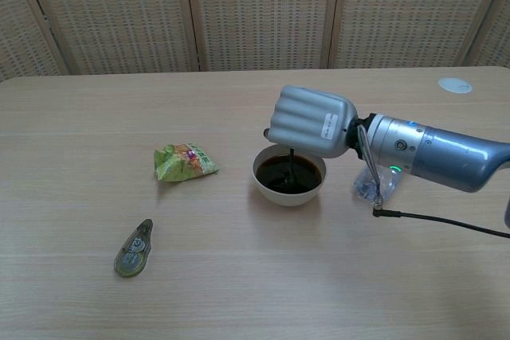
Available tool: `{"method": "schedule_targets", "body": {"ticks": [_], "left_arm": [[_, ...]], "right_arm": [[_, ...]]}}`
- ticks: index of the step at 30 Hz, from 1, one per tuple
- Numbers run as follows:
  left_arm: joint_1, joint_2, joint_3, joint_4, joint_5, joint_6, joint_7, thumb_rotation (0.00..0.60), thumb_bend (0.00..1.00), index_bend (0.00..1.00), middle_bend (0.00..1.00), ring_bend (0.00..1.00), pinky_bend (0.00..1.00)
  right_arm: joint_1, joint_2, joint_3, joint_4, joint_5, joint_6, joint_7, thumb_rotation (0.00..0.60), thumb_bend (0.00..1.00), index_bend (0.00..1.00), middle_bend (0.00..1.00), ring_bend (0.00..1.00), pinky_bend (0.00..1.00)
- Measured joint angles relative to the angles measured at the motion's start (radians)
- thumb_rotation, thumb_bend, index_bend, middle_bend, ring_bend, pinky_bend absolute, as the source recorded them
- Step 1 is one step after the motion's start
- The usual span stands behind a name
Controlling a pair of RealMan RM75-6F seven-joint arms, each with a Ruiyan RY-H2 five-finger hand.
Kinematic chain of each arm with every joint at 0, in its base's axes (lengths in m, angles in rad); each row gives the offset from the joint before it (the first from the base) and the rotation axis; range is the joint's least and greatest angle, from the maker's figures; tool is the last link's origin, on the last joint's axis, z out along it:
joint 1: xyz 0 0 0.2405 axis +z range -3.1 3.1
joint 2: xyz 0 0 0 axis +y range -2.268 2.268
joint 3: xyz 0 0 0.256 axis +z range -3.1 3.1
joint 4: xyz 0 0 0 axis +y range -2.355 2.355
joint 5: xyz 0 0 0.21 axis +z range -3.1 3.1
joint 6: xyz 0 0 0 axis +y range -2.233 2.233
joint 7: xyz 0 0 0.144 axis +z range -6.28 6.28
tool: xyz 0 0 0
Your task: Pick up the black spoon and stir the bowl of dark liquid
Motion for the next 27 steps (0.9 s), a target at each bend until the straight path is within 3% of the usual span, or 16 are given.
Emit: {"method": "schedule_targets", "body": {"ticks": [9, 27], "left_arm": [[-0.007, -0.004, -0.002, -0.007, 0.001, -0.006, 0.011, 0.600, 0.41, 0.00, 0.00, 0.00, 0.00], [0.002, -0.006, 0.002, 0.007, -0.016, -0.008, 0.006, 0.600, 0.41, 0.00, 0.00, 0.00, 0.00]], "right_arm": [[-0.023, 0.028, -0.017, 0.007, -0.008, 0.005, 0.025, 0.600, 0.71, 0.77, 0.91, 0.92, 0.99], [0.031, 0.014, -0.026, 0.040, -0.013, -0.046, 0.057, 0.600, 0.71, 0.77, 0.91, 0.92, 0.99]]}}
